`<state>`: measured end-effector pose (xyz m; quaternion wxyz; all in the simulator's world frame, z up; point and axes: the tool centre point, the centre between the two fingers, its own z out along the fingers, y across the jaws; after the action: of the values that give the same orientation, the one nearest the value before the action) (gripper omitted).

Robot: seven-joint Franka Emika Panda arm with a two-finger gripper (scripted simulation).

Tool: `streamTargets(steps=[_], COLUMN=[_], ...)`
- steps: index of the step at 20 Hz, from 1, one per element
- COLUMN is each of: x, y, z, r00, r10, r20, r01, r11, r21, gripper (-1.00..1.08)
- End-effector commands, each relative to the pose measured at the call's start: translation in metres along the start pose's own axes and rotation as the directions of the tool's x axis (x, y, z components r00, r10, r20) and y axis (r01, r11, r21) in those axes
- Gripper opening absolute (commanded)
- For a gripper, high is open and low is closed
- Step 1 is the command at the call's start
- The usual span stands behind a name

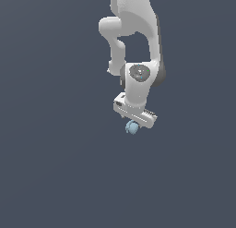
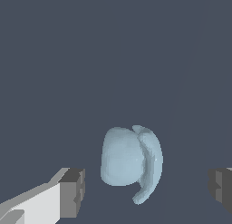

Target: Pick up the object and move it to a goal position.

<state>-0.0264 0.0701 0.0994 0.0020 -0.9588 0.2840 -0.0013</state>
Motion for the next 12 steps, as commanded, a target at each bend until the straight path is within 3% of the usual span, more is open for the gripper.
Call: streamTargets(steps=[1, 12], x=[-0.0033, -0.0083], y=[-0.0009, -0.0022], z=[0.0036, 0.0091], r00=[0.999, 0.997], r10=[0.035, 0.08], r20=[0.0, 0.001], r01=[-0.035, -0.08], r11=[0.999, 0.997], r21=[-0.002, -0.005], gripper=[1.0, 1.0])
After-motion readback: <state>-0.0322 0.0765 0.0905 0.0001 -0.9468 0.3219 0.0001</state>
